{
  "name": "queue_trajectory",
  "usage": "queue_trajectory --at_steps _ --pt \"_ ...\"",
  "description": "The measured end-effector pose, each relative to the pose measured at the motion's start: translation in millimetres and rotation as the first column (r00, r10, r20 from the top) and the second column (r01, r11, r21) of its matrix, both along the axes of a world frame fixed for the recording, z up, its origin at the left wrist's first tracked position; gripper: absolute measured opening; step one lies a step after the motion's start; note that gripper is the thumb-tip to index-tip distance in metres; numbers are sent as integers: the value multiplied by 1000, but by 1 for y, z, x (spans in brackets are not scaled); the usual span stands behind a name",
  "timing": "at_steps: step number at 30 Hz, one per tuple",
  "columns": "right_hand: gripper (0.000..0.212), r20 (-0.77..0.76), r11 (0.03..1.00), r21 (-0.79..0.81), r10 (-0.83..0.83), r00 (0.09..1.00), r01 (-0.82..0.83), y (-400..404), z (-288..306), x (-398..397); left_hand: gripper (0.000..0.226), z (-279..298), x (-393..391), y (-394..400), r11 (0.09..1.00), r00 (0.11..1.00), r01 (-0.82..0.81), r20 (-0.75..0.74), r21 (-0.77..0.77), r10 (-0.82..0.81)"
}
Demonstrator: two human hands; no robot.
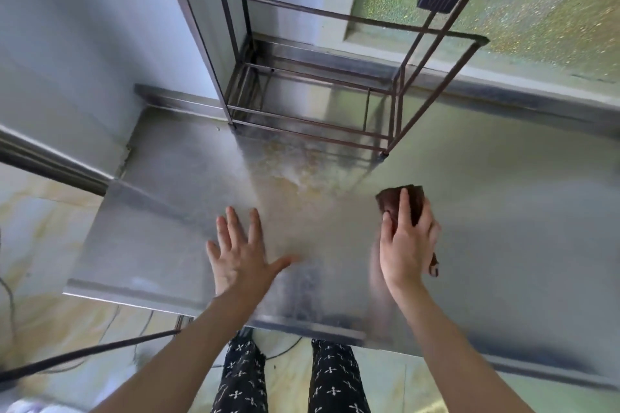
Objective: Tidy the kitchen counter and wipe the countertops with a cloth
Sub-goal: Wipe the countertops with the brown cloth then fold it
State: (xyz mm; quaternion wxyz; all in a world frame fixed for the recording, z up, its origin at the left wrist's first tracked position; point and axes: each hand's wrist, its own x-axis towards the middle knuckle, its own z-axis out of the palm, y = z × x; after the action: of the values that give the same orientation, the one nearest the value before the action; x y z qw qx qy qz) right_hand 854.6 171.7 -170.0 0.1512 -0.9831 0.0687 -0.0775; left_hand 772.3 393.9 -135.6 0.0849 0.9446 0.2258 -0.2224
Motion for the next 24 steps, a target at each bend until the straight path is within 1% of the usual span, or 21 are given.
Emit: queue_trajectory --at_steps 1,2,3,4,5,6,7,8,9,11,12,14,16,17,19,20,21,24 --pt "45 -25 995 20 -100 995 101 19 1 -2 106 0 0 1 1000 1000 7 -2 -9 -7" --pt "46 -44 988 39 -149 988 150 38 2 -5 104 0 -1 5 1000 1000 16 11 -25 -16" --pt "46 -40 990 50 -130 991 132 58 4 -11 100 1 -2 10 998 999 29 38 -49 -27" --pt "47 -13 999 36 -40 999 41 74 4 -20 97 2 -5 17 996 996 46 74 -81 -40" --pt "47 13 994 1 107 994 -107 88 4 -32 93 3 -8 26 991 992 69 117 -111 -56" --pt "47 20 961 -35 275 961 -274 97 3 -45 90 3 -10 37 987 984 96 163 -129 -74" --pt "46 14 909 -58 414 910 -413 100 3 -56 89 4 -13 49 984 975 118 204 -130 -90" --pt "44 8 858 -66 512 859 -510 98 3 -60 89 4 -15 62 984 968 126 234 -123 -94" --pt "43 10 819 -68 571 821 -569 92 5 -61 89 3 -15 76 987 965 116 247 -113 -85" --pt "43 12 790 -90 609 793 -606 79 7 -56 91 1 -13 100 991 972 72 229 -110 -45" --pt "43 13 798 -101 598 801 -594 71 7 -51 92 0 -10 110 992 975 56 219 -111 -31" --pt "45 9 873 -70 484 875 -482 59 2 -38 93 -2 -2 125 992 977 51 211 -115 -26" --pt "46 1 967 -11 255 967 -255 61 3 -23 93 -3 8 132 991 978 67 203 -115 -42" --pt "46 -20 992 22 121 992 -121 68 3 -16 92 -3 11 133 991 980 77 191 -110 -55" --pt "47 -97 994 54 -91 991 96 91 5 -6 90 -3 15 132 991 984 91 162 -98 -74" --pt "47 -116 988 56 -135 984 142 105 6 -5 89 -4 14 131 991 985 95 153 -93 -80" --pt "47 -114 987 67 -138 984 146 119 7 -7 88 -4 14 130 991 985 98 151 -89 -84" --pt "47 -95 995 93 -30 995 39 162 8 -27 87 -5 12 129 991 985 94 154 -92 -79"
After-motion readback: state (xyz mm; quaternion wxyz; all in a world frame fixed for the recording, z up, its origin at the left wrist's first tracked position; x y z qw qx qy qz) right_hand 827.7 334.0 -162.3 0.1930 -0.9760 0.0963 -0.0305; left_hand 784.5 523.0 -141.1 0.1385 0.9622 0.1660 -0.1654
